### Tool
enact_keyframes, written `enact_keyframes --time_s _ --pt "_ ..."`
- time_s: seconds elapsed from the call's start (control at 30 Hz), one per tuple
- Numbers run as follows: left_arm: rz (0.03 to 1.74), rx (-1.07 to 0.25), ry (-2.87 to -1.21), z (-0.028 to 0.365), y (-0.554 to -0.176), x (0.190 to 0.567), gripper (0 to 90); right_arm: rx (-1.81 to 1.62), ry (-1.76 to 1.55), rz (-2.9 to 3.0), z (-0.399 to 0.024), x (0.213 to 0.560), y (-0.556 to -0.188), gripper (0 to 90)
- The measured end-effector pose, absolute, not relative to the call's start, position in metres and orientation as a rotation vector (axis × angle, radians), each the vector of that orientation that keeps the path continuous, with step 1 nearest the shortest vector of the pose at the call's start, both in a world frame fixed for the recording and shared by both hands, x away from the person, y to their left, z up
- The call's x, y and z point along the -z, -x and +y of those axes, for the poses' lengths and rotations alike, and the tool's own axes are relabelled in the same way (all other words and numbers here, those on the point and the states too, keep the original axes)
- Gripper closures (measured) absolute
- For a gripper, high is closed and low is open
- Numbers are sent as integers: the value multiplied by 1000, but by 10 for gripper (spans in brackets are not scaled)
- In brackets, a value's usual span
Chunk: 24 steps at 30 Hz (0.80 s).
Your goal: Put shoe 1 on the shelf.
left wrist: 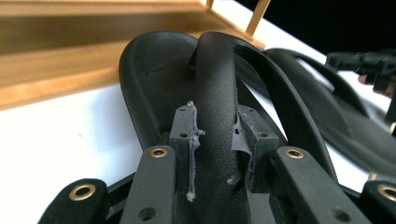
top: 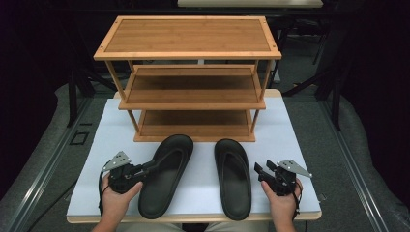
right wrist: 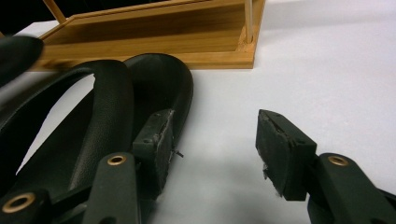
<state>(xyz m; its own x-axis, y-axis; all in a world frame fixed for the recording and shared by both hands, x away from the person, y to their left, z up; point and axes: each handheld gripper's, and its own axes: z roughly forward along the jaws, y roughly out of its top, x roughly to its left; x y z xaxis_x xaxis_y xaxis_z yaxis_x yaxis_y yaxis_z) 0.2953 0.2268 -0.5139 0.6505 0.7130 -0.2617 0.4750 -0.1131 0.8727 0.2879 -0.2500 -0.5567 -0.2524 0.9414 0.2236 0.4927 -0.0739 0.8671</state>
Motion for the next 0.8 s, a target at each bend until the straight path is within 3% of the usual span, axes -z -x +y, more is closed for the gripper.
enact_keyframes --time_s 0.8 --pt "911 -386 -1556 262 -273 470 704 -1296 -1540 1724 -251 557 -287 457"
